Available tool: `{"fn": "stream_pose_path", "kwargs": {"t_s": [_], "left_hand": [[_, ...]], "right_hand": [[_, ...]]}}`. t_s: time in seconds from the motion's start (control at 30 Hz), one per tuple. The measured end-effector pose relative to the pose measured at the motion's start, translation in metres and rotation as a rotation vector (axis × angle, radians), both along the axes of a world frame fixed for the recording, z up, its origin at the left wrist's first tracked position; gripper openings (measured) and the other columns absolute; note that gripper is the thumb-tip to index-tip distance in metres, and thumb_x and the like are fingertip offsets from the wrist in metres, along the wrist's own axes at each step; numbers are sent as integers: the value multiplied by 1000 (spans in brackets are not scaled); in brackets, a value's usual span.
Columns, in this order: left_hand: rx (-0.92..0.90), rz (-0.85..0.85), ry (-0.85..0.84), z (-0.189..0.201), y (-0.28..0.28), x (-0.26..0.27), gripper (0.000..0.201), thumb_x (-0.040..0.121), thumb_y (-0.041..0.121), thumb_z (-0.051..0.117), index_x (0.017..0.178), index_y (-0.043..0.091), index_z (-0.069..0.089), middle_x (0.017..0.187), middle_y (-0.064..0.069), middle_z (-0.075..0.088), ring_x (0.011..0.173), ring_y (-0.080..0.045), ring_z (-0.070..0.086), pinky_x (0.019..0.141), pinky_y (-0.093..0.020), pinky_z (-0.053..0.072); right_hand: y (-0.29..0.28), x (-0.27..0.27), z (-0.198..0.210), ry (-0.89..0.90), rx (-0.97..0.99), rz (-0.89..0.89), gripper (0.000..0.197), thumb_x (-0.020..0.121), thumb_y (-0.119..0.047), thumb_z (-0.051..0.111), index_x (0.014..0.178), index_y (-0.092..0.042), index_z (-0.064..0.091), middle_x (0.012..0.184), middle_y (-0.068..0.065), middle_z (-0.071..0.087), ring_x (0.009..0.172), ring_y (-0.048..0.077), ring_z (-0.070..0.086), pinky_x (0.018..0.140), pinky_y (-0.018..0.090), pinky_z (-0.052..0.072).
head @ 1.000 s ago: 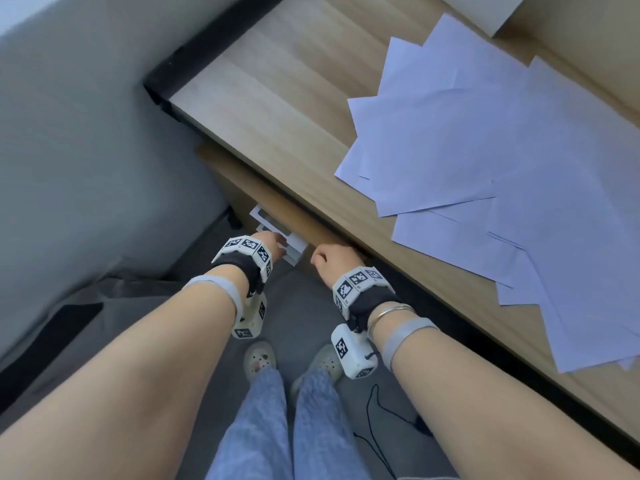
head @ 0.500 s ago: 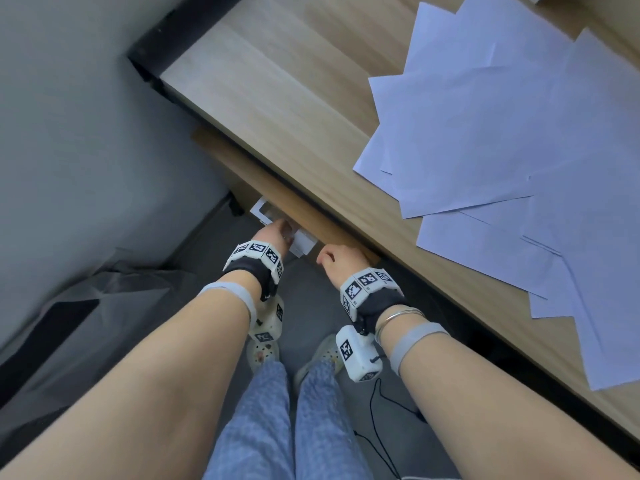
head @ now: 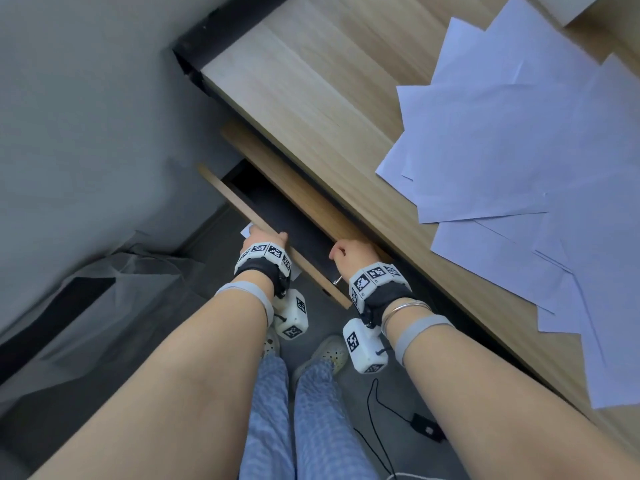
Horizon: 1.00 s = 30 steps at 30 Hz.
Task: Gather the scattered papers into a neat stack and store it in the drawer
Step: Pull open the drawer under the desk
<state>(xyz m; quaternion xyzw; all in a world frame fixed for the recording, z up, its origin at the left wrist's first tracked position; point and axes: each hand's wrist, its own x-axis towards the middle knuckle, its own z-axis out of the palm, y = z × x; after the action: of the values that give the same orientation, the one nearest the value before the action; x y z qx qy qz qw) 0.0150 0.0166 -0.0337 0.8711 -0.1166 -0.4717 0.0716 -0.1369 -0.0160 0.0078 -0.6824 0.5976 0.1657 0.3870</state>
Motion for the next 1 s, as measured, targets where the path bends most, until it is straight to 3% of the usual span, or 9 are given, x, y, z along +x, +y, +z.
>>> {"fn": "stream_pose_path", "kwargs": {"t_s": [0.1, 0.23, 0.33, 0.47, 0.53, 0.6, 0.67, 0.8, 1.0], "left_hand": [[19, 25, -3, 2, 13, 3, 53, 84, 33, 54, 127, 5, 40, 113, -16, 62, 97, -32, 63, 69, -34, 43], [15, -10, -22, 6, 36, 9, 23, 88, 27, 57, 86, 8, 44, 119, -18, 62, 93, -33, 61, 75, -36, 47], [-9, -46, -23, 7, 54, 16, 19, 89, 27, 56, 94, 12, 44, 130, -22, 56, 120, -36, 54, 97, -39, 44], [42, 38, -16, 7, 76, 22, 36, 88, 27, 58, 115, 3, 58, 121, -18, 62, 105, -33, 61, 85, -37, 47], [57, 120, -17, 7, 87, 25, 23, 87, 26, 60, 84, 4, 52, 101, -14, 63, 89, -30, 61, 72, -33, 45], [50, 182, -11, 8, 95, 29, 37, 87, 25, 61, 64, 8, 38, 91, -10, 58, 86, -29, 60, 71, -31, 43], [30, 214, 6, 10, 104, 32, 36, 88, 21, 61, 66, 5, 37, 92, -8, 56, 83, -28, 54, 74, -31, 42], [40, 214, -13, 16, 120, 37, 17, 88, 21, 60, 98, 10, 51, 110, -14, 63, 94, -33, 59, 74, -33, 41], [87, 198, -35, 19, 146, 45, 20, 88, 21, 60, 91, 10, 43, 113, -17, 63, 104, -35, 61, 73, -34, 41]], "right_hand": [[3, 1, 1, 25, 10, 20, 35, 93, -11, 32, 102, -11, 66, 102, 9, 69, 73, 22, 55, 57, 22, 40], [6, 3, 2, 61, 33, 34, 36, 93, -11, 32, 106, -13, 65, 105, 8, 68, 77, 22, 56, 66, 26, 44], [10, 3, 2, 72, 36, 26, 36, 92, -12, 33, 103, -17, 67, 105, 6, 68, 82, 24, 60, 69, 27, 46], [15, 7, 2, 96, 28, 33, 36, 90, -12, 32, 101, -19, 66, 104, 6, 68, 80, 24, 59, 69, 27, 47], [17, 11, 3, 102, 25, 49, 37, 90, -10, 32, 101, -18, 66, 103, 6, 68, 76, 23, 56, 61, 23, 43], [19, 16, 3, 102, 27, 58, 36, 90, -10, 31, 101, -17, 66, 102, 7, 68, 73, 23, 55, 54, 21, 38], [22, 20, 4, 93, 29, 60, 35, 90, -11, 32, 100, -17, 65, 102, 8, 68, 71, 24, 55, 54, 22, 39], [28, 30, 5, 87, 13, 92, 35, 91, -11, 33, 103, -15, 66, 104, 8, 68, 75, 24, 57, 61, 24, 42], [37, 40, 6, 98, -6, 136, 35, 92, -12, 33, 104, -14, 66, 106, 7, 68, 78, 23, 57, 63, 25, 41]]}}
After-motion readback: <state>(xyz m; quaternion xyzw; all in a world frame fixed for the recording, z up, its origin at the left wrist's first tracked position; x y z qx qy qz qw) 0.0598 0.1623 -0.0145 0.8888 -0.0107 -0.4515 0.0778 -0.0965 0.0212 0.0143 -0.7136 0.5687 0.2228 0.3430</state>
